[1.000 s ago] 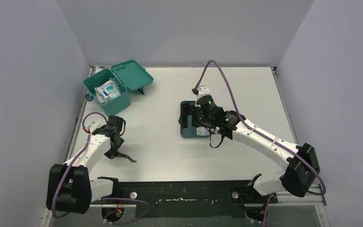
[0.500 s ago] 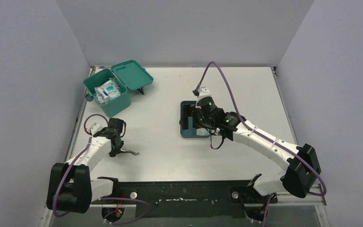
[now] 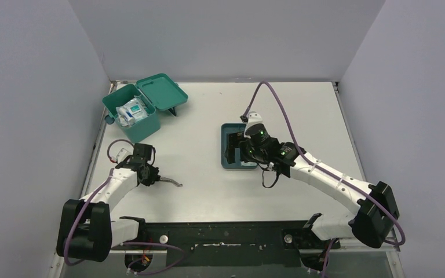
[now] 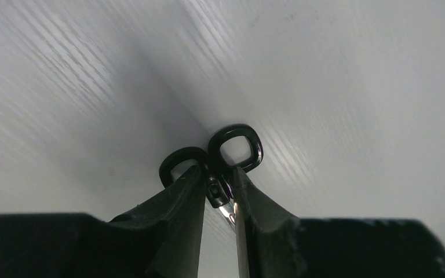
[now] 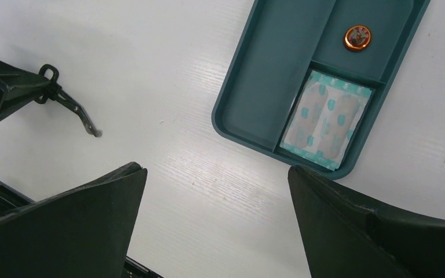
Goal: Organize the medicine kit
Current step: Move the scissors to the center of the board.
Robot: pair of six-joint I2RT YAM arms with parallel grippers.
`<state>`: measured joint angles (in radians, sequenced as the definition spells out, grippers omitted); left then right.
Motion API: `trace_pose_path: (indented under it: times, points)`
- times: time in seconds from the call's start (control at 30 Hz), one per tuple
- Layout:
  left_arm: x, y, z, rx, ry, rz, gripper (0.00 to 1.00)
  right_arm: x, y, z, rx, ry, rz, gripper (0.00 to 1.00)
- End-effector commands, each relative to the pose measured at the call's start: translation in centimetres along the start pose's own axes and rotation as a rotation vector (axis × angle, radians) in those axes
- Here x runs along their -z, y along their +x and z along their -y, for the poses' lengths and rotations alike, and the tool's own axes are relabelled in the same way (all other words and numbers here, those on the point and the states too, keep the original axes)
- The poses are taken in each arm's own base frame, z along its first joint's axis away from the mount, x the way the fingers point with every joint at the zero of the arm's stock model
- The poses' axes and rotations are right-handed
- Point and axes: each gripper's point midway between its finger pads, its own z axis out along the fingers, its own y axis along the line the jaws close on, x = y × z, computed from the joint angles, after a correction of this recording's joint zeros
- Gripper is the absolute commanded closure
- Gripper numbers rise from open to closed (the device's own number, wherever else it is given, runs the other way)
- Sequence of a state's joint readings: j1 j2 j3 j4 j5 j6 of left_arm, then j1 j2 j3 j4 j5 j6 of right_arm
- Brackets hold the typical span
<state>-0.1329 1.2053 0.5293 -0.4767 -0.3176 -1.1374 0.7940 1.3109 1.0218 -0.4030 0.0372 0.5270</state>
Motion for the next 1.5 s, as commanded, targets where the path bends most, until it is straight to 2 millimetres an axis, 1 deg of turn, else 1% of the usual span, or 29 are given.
trace_pose_path:
  times: [0.0,0.17,0.27,0.37,0.5,0.53,0.6,0.73,0.87,0.97,1.0,1.07,1.1,1.17,1.27,1.33,1.47]
  points:
    - [0.9,3.9,1.4,0.038,0.065,-0.141,0.78,1.8,-0.7,0.1,-0.014,-0.014,0.079,0.0]
    - [2.1,6.3,2.6,0.085,0.096,-0.177,0.77,2.1,-0.3,0.2,-0.04,-0.021,0.086,0.0]
    - [2.8,8.2,3.0,0.114,0.104,-0.213,0.75,1.8,0.0,0.1,-0.041,-0.023,0.071,0.0]
    - [3.8,9.7,3.9,0.105,0.127,-0.234,0.73,1.6,0.3,0.0,-0.038,-0.029,0.053,0.0]
    - [5.5,11.1,5.1,0.073,0.156,-0.236,0.71,1.4,0.6,-0.2,-0.039,-0.033,0.035,0.01]
    - [5.7,11.3,5.2,0.065,0.162,-0.234,0.71,1.3,0.6,-0.3,-0.04,-0.034,0.034,0.01]
    - [6.5,11.3,6.3,0.028,0.212,-0.218,0.69,1.3,0.5,-0.3,-0.047,-0.035,0.038,0.01]
    - [7.4,10.5,8.0,-0.087,0.307,-0.16,0.65,1.1,0.2,-0.5,-0.089,-0.026,0.046,0.03]
    - [8.5,10.1,10.0,-0.28,0.47,-0.112,0.61,1.1,-0.1,-0.9,-0.119,-0.037,0.054,0.04]
    - [10.0,10.8,12.3,-0.472,0.674,-0.121,0.61,1.2,-0.4,-1.0,-0.119,-0.038,0.065,0.04]
    - [10.4,11.1,12.8,-0.536,0.72,-0.128,0.61,1.3,-0.6,-0.9,-0.117,-0.035,0.071,0.04]
    - [10.9,11.6,13.3,-0.658,0.761,-0.138,0.61,1.3,-0.9,-0.7,-0.114,-0.024,0.082,0.03]
    - [11.3,11.5,13.8,-0.711,0.776,-0.13,0.61,1.4,-1.0,-0.6,-0.113,-0.017,0.086,0.03]
    - [11.6,11.6,14.2,-0.817,0.777,-0.132,0.61,1.4,-1.0,-0.1,-0.117,0.012,0.09,0.03]
    - [11.3,11.2,14.1,-0.951,0.719,-0.139,0.6,1.5,-1.2,0.5,-0.125,0.054,0.094,0.02]
    - [10.9,11.4,13.5,-1.024,0.674,-0.176,0.6,1.7,-1.5,0.5,-0.128,0.059,0.103,0.01]
    - [9.8,11.8,12.5,-1.085,0.659,-0.264,0.6,2.2,-2.1,0.7,-0.142,0.067,0.131,0.01]
